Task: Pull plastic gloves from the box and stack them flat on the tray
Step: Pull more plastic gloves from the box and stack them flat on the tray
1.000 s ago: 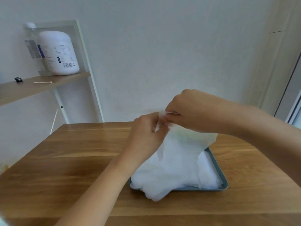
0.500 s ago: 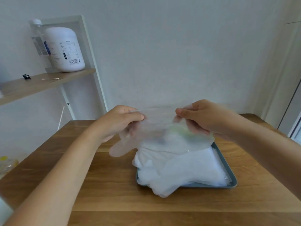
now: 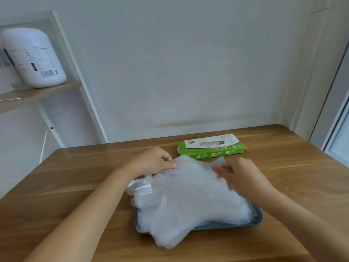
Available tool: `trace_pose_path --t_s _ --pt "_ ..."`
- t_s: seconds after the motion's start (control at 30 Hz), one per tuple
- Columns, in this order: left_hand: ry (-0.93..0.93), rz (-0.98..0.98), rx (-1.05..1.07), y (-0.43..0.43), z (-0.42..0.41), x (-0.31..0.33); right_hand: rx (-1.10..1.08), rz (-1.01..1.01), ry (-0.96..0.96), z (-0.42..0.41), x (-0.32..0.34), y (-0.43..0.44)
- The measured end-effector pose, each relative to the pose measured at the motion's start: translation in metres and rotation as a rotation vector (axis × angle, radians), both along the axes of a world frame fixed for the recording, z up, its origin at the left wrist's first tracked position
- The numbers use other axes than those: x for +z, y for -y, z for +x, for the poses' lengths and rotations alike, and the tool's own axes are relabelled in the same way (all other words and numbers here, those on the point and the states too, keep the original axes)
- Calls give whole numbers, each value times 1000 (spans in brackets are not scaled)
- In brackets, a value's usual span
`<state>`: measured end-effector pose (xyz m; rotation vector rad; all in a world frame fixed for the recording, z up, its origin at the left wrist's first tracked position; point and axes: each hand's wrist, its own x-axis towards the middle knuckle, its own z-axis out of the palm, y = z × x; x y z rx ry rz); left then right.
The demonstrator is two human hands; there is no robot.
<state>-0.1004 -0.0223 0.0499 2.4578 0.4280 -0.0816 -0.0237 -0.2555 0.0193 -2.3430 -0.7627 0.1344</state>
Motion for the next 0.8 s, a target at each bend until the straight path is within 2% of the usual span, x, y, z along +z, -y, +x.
trace_pose_path --t_s 0.1,0.17,0.27,0.33,0.37,0.47,0.6,0.7,0.8 --pt "29 84 18 0 13 -18 -54 -132 169 4 -20 2" --pt "81 245 95 1 16 -22 -70 -175 197 8 -29 2" --pt "315 511 209 14 12 -24 -68 -205 204 12 -36 2" --pt "520 486 104 35 6 -26 -62 -189 205 13 -38 1" --pt "553 444 17 46 3 -29 -59 -183 206 14 -39 0" --pt "427 347 -165 76 -5 -45 -44 -197 203 14 -40 -1" --pt "138 407 -247 80 -9 -73 -57 -216 259 10 -37 0" --pt "-18 424 -266 74 -13 -85 -46 -72 490 8 -36 4" --pt "-73 455 -270 69 -13 -93 199 45 682 1 -33 0"
